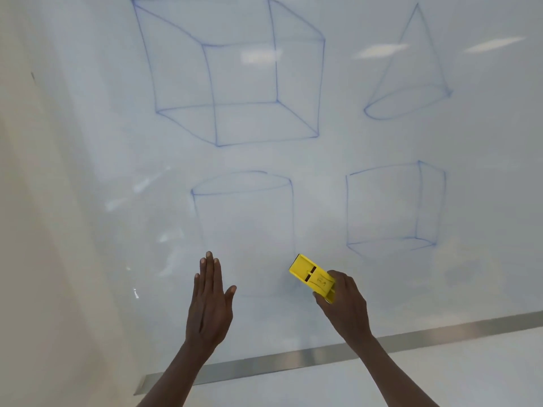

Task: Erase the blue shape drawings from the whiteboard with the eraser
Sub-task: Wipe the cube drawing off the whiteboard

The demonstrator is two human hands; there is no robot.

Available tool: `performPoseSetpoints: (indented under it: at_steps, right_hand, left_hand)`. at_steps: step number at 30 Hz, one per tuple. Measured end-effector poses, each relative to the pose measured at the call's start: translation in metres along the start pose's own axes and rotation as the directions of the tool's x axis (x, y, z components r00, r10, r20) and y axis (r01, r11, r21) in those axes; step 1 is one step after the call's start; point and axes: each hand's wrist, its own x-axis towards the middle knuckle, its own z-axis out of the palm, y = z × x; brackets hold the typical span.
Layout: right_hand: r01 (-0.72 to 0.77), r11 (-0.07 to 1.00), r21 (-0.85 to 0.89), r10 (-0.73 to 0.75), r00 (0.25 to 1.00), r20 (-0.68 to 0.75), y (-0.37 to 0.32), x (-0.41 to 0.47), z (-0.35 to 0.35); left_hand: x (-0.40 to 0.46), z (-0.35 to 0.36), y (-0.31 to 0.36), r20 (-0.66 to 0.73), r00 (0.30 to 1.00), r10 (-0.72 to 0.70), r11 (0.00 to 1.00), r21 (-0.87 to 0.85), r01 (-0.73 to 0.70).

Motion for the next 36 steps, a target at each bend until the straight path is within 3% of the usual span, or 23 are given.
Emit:
performPoseSetpoints:
  at_steps: [8,21,29,36]
  right_hand:
    - [0.029,0.996,0.084,-0.017,0.991,-0.135,-0.042,0.064,-0.005]
    - [0.296,0.932,0.207,-0.213,0.914,-0.346,-0.120,0.177,-0.008]
    - [0.452,0.889,0.074,-0.377,0.814,-0.442,-0.155,0.225,-0.019]
    - [0.428,0.903,-0.032,-0.390,0.788,-0.476,-0.190,0.253,-0.028]
  left_hand:
    - [0.067,-0.026,-0.008,-0.107,0.994,0.026,0.999,0.026,-0.024]
    - [0.167,-0.084,-0.042,-0.321,0.945,-0.062,0.990,0.098,0.098]
    - [0.226,-0.124,-0.057,-0.404,0.915,-0.003,0.987,0.148,0.068]
    - [0.275,-0.158,-0.076,-0.480,0.876,0.054,0.984,0.173,0.034]
